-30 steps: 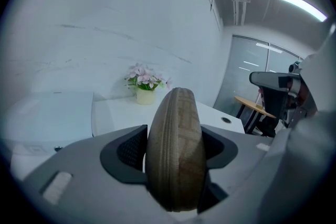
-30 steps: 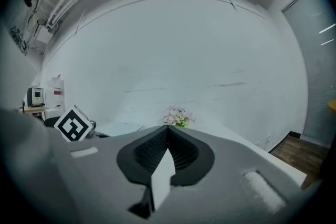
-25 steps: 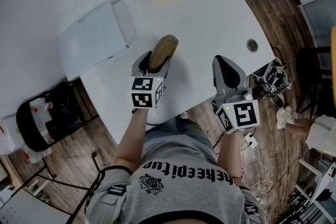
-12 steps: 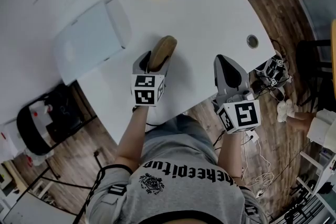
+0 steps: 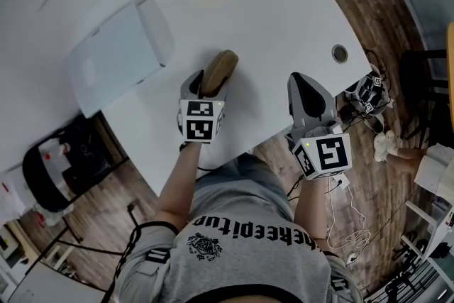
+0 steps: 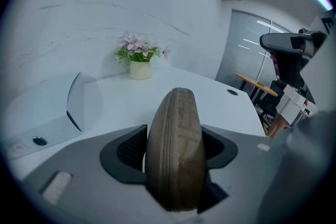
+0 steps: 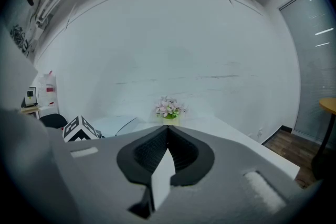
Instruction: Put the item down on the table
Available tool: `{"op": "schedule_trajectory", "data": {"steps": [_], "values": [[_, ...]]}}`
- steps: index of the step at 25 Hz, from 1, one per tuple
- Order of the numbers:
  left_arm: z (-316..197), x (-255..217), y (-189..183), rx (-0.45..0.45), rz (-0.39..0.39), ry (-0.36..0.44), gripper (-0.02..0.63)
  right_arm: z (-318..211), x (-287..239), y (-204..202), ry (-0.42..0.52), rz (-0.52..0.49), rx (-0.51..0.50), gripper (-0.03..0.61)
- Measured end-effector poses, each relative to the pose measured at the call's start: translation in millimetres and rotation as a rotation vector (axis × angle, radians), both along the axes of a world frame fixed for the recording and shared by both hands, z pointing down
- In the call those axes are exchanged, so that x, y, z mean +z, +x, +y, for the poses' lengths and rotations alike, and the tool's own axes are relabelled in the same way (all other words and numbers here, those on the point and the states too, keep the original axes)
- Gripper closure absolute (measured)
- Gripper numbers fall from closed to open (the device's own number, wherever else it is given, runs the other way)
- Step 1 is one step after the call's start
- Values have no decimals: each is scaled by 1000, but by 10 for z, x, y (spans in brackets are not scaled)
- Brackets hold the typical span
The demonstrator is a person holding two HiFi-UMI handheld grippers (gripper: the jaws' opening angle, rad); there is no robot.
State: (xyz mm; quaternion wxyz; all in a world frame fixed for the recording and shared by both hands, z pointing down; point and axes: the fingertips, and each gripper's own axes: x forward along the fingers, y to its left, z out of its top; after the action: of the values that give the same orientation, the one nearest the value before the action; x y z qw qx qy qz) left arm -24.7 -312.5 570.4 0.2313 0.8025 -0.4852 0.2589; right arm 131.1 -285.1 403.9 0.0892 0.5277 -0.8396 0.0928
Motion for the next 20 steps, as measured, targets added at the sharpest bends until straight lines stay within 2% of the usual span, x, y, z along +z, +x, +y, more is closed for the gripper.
{"op": "schedule_trajectory", "data": {"steps": [12,20], "values": [[-9,29,-6,5,-15,-8,308,-12,14,15,-6,-9,-15,578],[9,-54,-2,1,-5,9,270,14,10,38,0,-16,-28,577]]}}
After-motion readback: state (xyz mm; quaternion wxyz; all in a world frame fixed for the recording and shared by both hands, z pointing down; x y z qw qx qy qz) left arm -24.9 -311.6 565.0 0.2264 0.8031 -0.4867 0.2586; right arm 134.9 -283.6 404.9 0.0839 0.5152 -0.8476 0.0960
